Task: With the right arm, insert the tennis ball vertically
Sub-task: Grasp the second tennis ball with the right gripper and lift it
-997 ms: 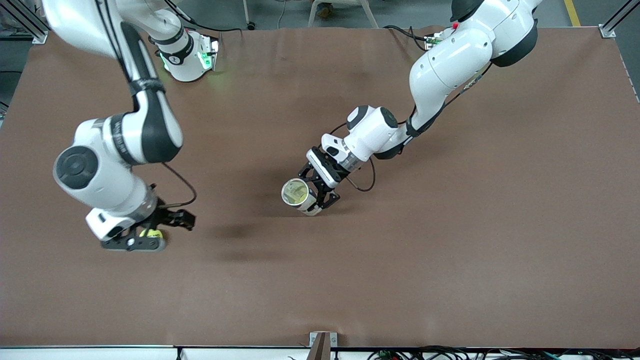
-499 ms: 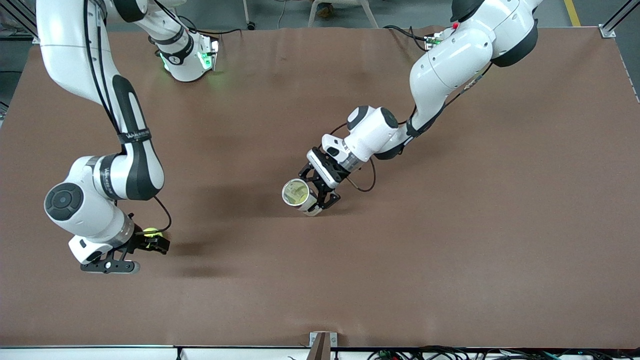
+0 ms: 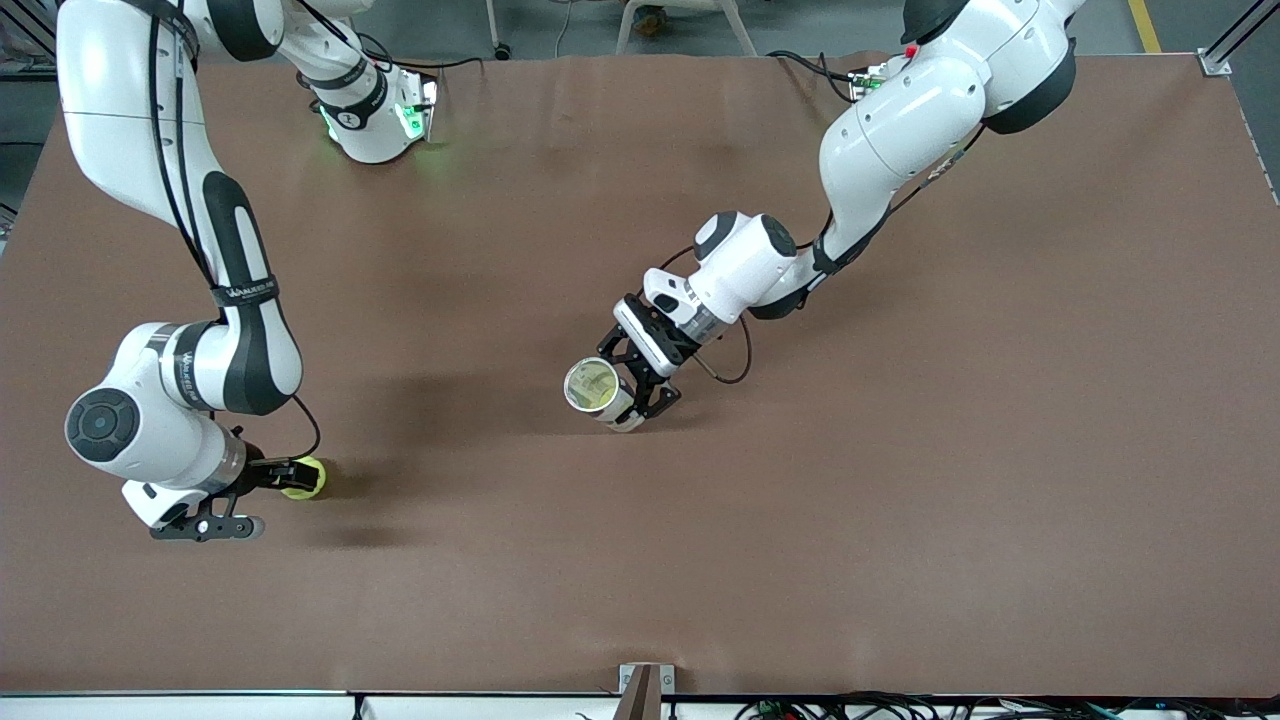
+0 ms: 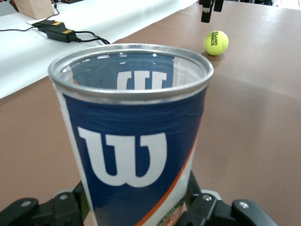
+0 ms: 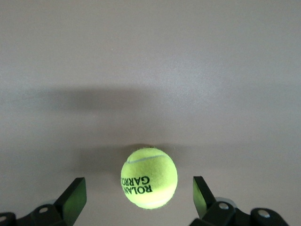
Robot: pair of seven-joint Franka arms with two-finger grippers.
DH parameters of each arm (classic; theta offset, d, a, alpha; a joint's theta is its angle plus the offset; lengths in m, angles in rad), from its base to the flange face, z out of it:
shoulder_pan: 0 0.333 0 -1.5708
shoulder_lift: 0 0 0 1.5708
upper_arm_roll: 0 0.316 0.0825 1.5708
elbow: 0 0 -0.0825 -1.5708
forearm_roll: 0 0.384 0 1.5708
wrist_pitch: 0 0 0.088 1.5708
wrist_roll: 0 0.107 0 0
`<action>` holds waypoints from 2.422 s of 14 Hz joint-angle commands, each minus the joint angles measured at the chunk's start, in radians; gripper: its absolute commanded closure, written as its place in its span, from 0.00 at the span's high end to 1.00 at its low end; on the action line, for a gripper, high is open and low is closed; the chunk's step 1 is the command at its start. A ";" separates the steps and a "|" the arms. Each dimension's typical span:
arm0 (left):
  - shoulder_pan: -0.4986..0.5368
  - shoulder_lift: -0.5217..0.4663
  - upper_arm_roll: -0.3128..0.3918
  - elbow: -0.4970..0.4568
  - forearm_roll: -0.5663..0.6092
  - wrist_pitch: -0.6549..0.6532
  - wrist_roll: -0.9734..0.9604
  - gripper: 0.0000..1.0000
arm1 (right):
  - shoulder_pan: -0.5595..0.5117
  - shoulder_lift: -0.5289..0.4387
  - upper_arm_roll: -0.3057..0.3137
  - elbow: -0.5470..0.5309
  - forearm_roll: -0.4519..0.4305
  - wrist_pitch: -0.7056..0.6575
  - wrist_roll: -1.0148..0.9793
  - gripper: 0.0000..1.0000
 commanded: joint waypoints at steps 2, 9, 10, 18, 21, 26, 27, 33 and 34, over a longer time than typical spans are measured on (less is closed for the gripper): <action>0.008 0.010 -0.003 0.001 0.018 0.015 0.010 0.78 | -0.018 0.026 0.018 -0.013 -0.002 0.011 -0.011 1.00; 0.007 0.010 -0.003 -0.001 0.018 0.015 0.010 0.78 | -0.029 0.072 0.020 -0.016 -0.002 0.067 -0.013 1.00; 0.007 0.010 -0.003 0.001 0.018 0.015 0.010 0.78 | -0.029 0.076 0.021 -0.022 -0.002 0.067 -0.013 1.00; 0.002 0.012 -0.003 0.004 0.018 0.015 0.010 0.78 | -0.031 0.090 0.021 -0.030 -0.002 0.066 -0.011 0.80; 0.004 0.010 -0.003 0.002 0.018 0.016 0.010 0.78 | -0.034 0.092 0.021 -0.030 -0.002 0.066 -0.011 0.47; 0.004 0.010 -0.003 0.002 0.018 0.015 0.010 0.78 | -0.024 0.084 0.024 -0.021 -0.002 0.060 -0.009 0.22; 0.004 0.010 -0.003 0.004 0.018 0.015 0.010 0.78 | -0.020 0.080 0.028 -0.014 -0.002 0.058 -0.008 0.22; 0.005 0.010 -0.003 0.001 0.018 0.015 0.010 0.78 | -0.015 -0.112 0.187 -0.007 0.154 -0.034 -0.002 0.21; 0.005 0.010 -0.003 0.001 0.018 0.015 0.010 0.78 | -0.014 -0.136 0.204 -0.007 0.228 -0.076 0.000 0.21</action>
